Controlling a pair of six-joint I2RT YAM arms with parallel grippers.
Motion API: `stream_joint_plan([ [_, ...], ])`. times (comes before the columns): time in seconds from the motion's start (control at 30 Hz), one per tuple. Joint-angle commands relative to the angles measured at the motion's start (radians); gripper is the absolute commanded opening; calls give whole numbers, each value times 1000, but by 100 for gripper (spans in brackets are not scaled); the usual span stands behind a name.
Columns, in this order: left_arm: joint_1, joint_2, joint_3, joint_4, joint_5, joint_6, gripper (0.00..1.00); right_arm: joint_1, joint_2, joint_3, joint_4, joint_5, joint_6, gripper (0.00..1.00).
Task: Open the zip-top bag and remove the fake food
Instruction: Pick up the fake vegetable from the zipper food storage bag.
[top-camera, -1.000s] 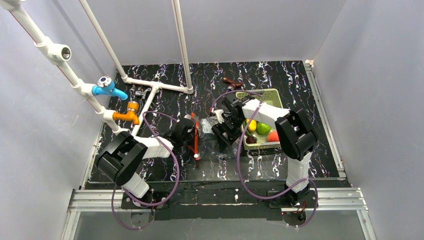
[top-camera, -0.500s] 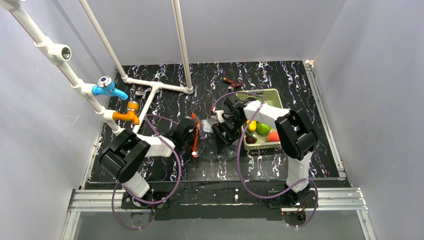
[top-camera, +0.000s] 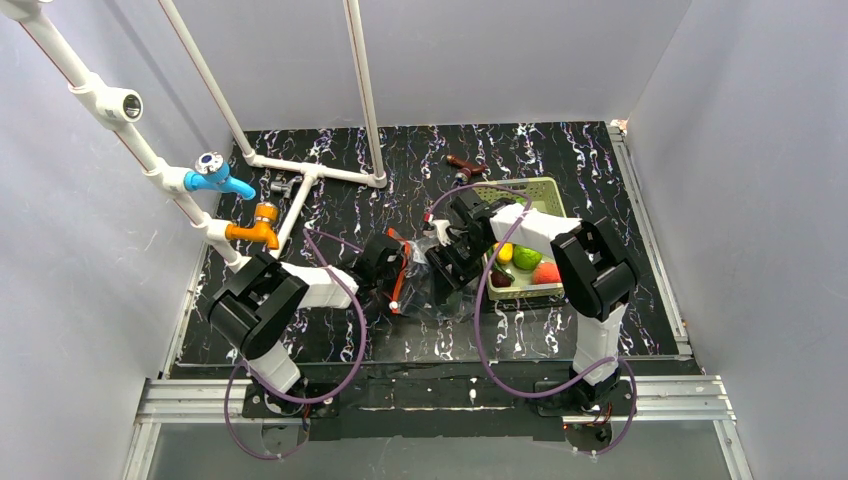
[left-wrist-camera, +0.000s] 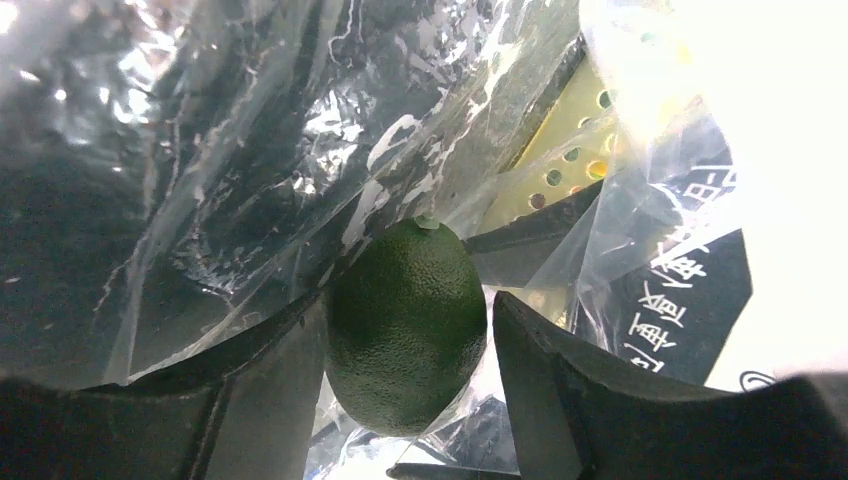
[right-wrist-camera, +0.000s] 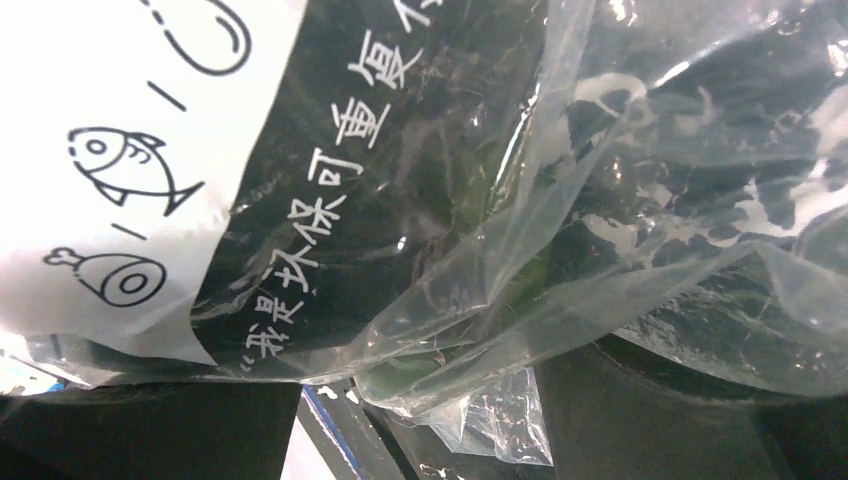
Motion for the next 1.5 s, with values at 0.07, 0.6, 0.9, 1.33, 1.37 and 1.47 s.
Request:
stream_joint_plan([
  [0.07, -31, 22, 46, 18, 88, -27, 57, 1, -48, -9, 54, -32, 41, 84],
  [0.6, -8, -155, -3, -88, -29, 194, 1, -61, -168, 13, -28, -74, 41, 84],
  [0.9, -14, -347, 80, -401, -240, 607, 0, -66, -305, 22, -127, -185, 41, 84],
  [1.33, -75, -681, 95, -565, -622, 1227, 0, -147, -440, 26, -142, -272, 62, 84],
  [1.37, -75, -714, 81, -551, -645, 1243, 0, -156, -442, 23, -138, -273, 62, 84],
  [1.47, -76, -800, 6, -412, -685, 1245, 0, -165, -441, 23, -139, -268, 62, 84],
])
